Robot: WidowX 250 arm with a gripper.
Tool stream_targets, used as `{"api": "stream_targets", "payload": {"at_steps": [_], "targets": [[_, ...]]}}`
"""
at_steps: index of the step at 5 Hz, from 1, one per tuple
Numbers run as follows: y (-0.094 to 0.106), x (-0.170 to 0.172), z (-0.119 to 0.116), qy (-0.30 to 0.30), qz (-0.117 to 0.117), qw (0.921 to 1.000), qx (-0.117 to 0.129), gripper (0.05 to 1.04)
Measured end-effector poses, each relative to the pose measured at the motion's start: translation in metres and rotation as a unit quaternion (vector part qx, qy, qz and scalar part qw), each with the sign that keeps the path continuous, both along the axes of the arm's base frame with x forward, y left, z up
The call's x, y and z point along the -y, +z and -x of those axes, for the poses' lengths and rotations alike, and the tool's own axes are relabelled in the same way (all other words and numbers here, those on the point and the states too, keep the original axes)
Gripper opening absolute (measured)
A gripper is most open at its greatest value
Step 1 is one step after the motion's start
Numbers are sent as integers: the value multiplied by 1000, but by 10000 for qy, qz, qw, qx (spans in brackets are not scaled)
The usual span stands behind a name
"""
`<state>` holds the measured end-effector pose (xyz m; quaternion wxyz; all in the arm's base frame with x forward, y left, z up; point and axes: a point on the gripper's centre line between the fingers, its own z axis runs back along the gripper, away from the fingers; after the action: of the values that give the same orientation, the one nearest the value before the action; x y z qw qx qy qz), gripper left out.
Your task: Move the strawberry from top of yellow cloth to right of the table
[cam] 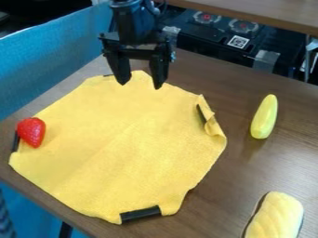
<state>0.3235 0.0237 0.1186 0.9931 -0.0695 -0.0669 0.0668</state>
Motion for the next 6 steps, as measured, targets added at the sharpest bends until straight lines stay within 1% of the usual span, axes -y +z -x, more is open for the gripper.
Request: {"api": "stream_targets", "payload": {"at_steps": [1,2,3,4,5,6], "targets": [[-9,0,1,42,10,9999,-137,1001],[-14,-11,4,217,-83,9996,-164,1000],[-14,-26,9,384,-45,9992,-77,1000],[-13,-44,16,468,-145,9988,95,1000],[-22,-68,31,405,-420,9983,19,1000],[-9,-90,51,354,-1168,9923,214,1001]]}}
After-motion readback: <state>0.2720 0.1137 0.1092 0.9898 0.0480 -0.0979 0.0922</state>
